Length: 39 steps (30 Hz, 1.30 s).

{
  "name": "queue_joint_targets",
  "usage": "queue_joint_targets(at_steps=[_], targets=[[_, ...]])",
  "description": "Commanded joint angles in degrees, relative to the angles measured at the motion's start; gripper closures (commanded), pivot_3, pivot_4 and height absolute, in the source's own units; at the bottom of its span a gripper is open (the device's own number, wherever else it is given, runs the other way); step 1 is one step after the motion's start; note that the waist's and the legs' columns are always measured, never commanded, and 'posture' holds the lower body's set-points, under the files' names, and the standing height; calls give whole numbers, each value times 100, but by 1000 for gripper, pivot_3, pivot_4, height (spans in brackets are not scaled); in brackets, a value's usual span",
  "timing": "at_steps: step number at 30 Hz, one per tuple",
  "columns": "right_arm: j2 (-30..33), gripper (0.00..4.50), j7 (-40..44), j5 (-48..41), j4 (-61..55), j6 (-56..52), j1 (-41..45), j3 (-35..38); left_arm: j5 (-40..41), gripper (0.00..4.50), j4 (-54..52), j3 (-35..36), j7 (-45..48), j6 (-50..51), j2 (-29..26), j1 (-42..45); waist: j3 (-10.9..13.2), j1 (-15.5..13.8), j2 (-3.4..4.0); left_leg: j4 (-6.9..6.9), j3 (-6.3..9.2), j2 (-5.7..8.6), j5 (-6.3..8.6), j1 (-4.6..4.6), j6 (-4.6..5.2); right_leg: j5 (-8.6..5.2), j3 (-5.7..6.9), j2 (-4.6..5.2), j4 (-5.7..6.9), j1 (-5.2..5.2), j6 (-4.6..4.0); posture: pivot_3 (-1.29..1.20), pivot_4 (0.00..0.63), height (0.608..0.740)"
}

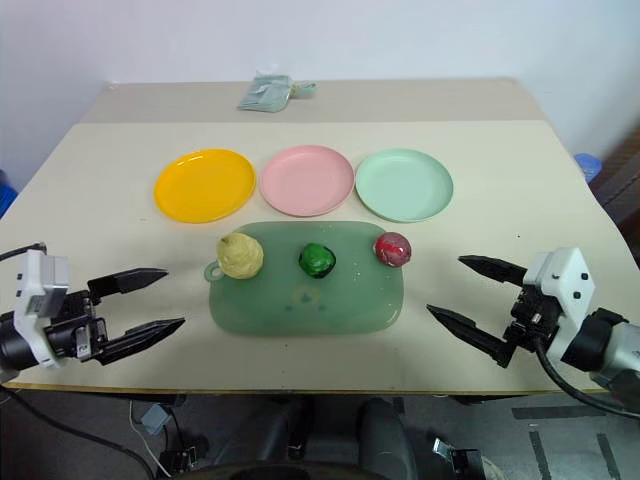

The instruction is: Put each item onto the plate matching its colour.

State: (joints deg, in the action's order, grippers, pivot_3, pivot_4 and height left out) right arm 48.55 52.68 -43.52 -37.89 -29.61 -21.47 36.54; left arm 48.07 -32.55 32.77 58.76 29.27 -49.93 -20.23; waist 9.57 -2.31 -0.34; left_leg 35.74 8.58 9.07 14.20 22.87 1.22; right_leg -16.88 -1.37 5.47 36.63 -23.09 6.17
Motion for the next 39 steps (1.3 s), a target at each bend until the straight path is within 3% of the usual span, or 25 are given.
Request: queue_joint_targets(at_steps=[1,20,24,27,31,39], targets=[[-5,11,-3,-39,-101,50,42,42,-121,0,-65,61,56,-215,69,22,0,-1,0,0,0,0,-1,1,3,0,0,0,-1,-1,0,0,150,740],[-212,11,174,-10,28,244,-60,31,-25,0,-534,-60,-810,-26,459,260,-1,-1,3,14,-7,0,6,18,25,14,0,-2,-28,0,20,0,150,740],[-291,11,-23,42,-32,278,191,-280,-324,0,-376,-541,-1416,-9,721,731,-2,-17,5,28,-6,0,6,18,24,16,2,-3,-22,1,22,0,150,740],[-259,11,-112,112,-50,284,473,-623,-362,0,-384,-734,-1900,51,977,1041,-2,-9,4,40,-8,0,9,17,19,26,0,-4,-23,3,25,0,150,740],[-204,11,-123,193,167,284,1428,-1453,-1036,0,-273,-1428,-2983,177,1522,1478,-2,13,5,44,-12,0,8,10,19,34,-1,-5,-22,3,28,0,150,740],[-242,11,81,327,858,143,3193,-2648,-1919,0,-122,-2359,-3576,-155,2310,1404,-2,-6,2,41,-21,-2,-7,17,7,46,-1,-4,-21,1,46,0,150,740]])
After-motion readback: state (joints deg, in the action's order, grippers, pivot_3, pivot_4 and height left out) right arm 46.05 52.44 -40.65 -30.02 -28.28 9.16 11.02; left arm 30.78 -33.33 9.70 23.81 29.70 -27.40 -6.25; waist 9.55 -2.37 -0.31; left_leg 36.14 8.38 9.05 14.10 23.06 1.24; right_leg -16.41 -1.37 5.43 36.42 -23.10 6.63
